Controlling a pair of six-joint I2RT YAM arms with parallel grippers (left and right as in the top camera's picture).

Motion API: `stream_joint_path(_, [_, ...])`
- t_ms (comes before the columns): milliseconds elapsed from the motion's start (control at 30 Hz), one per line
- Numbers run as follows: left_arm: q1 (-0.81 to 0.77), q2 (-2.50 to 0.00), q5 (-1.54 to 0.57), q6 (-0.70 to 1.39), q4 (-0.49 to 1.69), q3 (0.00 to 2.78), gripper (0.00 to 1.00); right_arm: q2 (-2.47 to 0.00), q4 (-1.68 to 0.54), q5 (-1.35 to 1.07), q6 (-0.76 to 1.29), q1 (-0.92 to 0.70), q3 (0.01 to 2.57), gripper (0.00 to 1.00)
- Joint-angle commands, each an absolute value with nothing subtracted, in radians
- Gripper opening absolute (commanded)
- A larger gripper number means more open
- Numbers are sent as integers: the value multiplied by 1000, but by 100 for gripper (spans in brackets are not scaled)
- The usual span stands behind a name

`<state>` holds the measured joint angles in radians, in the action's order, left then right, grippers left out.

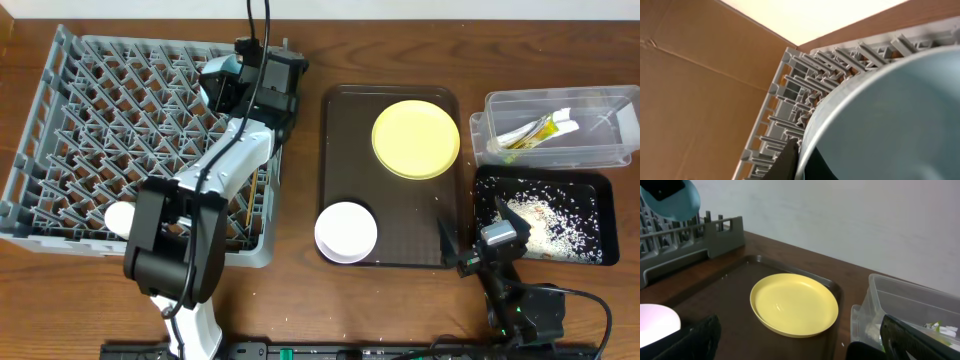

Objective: Sort waste into correct bins and load items into the dishwasher
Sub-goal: 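Carry the blue bowl with the left gripper into the dish rack, then reach the left gripper to the pink-rimmed white dish and grasp it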

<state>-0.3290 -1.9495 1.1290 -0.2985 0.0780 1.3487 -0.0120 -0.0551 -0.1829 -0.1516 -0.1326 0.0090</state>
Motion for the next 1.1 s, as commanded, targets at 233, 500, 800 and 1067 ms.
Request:
stream_joint_path(233, [-382,-1963,1263,-347,68,1362,8,-7,-57,-184,-166,-134,6,99])
stream_joint_path(500, [-370,-1963,1328,-347,62,1362,8,-7,-56,-184,-166,-134,6,99])
stream_joint_path(800, [-371,-2024,1322,-347,67,1359,7,-7,-56,-184,-166,-134,6,99])
stream_joint_path(1067, [-428,-2040,1322,-347,65,1359,8,-7,-56,-184,-166,-134,6,99])
